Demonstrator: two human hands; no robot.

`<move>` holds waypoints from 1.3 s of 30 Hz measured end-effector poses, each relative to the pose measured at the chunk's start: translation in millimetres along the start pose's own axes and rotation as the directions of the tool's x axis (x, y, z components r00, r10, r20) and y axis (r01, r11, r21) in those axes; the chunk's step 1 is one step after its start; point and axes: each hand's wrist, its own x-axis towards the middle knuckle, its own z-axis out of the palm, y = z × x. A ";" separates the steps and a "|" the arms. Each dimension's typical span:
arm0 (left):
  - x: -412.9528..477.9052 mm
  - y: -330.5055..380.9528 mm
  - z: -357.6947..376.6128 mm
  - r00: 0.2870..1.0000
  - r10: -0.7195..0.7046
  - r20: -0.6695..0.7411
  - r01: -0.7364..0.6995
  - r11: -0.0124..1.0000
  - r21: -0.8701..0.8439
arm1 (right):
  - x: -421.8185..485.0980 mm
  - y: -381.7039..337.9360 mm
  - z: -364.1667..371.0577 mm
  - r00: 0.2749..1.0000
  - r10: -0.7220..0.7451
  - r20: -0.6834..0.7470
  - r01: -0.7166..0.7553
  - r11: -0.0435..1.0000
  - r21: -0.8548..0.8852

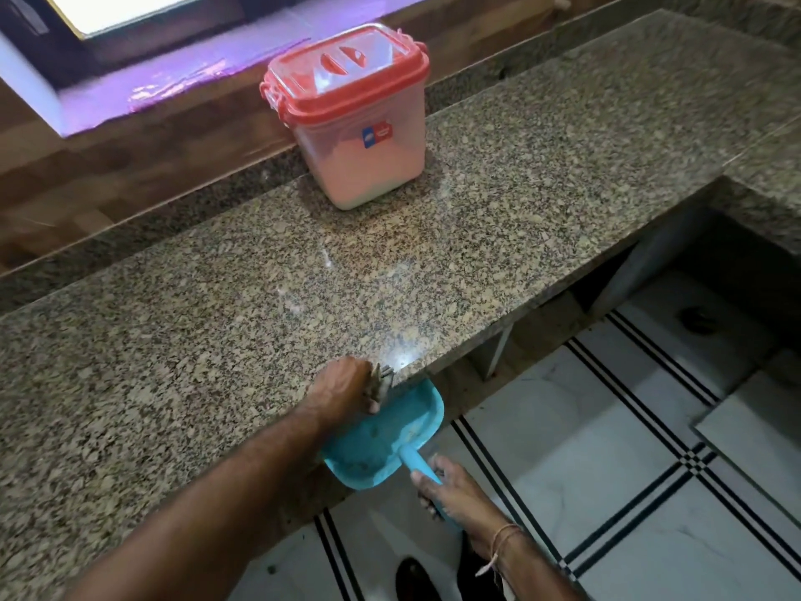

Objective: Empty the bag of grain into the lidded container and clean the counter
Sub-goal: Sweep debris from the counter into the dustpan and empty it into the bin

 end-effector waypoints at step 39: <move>-118.5 -4.7 56.7 0.869 -0.442 -0.220 0.217 0.742 -0.634 | -8.7 -5.1 4.6 0.974 0.097 0.203 -0.015 0.929 -0.369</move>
